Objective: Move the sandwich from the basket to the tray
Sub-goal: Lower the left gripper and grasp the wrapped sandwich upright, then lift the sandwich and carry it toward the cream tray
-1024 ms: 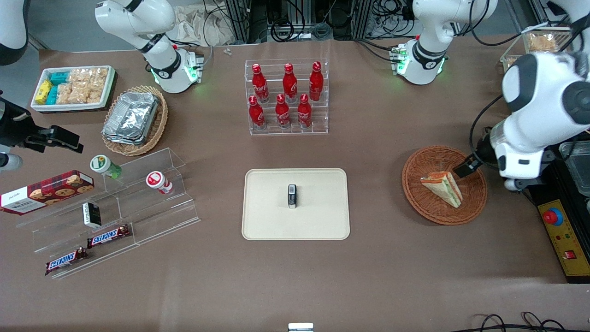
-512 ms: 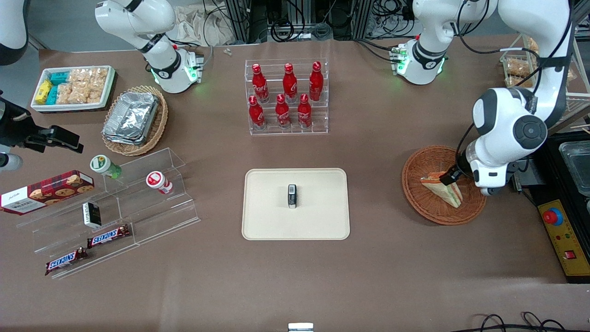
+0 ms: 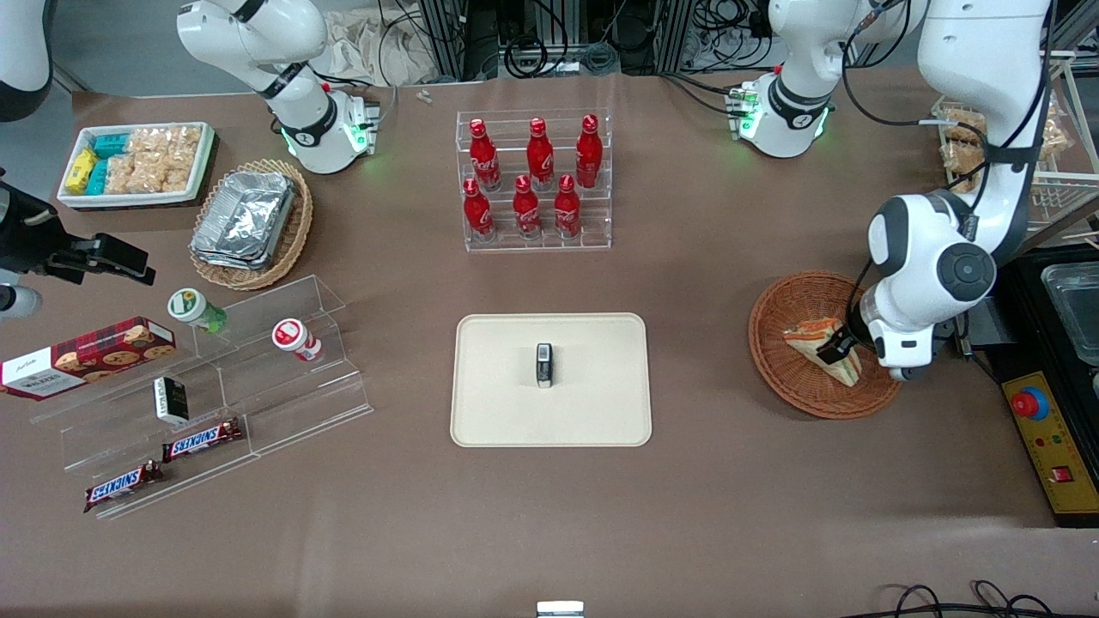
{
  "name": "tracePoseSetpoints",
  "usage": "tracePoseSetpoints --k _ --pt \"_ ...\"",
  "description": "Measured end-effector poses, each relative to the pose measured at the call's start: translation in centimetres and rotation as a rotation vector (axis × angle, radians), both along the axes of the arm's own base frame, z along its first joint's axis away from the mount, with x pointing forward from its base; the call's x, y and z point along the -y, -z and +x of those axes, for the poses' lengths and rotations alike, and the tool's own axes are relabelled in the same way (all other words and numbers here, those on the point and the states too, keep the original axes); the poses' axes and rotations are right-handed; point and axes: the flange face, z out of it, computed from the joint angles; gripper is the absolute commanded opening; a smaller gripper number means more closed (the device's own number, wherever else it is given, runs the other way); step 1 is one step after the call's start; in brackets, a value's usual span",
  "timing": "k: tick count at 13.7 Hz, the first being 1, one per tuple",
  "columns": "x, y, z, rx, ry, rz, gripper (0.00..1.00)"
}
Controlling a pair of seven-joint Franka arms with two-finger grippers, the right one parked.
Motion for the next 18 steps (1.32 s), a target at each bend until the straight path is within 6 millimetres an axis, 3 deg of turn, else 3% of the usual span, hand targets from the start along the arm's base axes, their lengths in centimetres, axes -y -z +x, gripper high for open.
tracePoseSetpoints --k 2,4,6,8,10,12,13,16,18 --pt "0.1 1.3 0.1 0.002 0.000 0.002 0.01" --pt "0.4 1.4 0.2 0.012 0.002 0.002 0.00" --pt "0.8 -0.2 0.5 0.028 0.010 -0.002 0.00" --pt "2.0 -4.4 0.6 0.010 0.051 -0.013 0.00" --pt "4.1 -11.1 0.1 -0.014 0.151 -0.029 0.00" --pt "7.8 -17.1 -0.9 0.006 0.299 -0.040 0.00" --pt "10.8 -18.9 -1.5 0.030 0.413 -0.044 0.00" --pt "20.7 -20.0 -3.8 0.067 0.704 -0.060 0.00" --pt "25.4 -19.1 -4.4 0.094 0.817 -0.084 0.00"
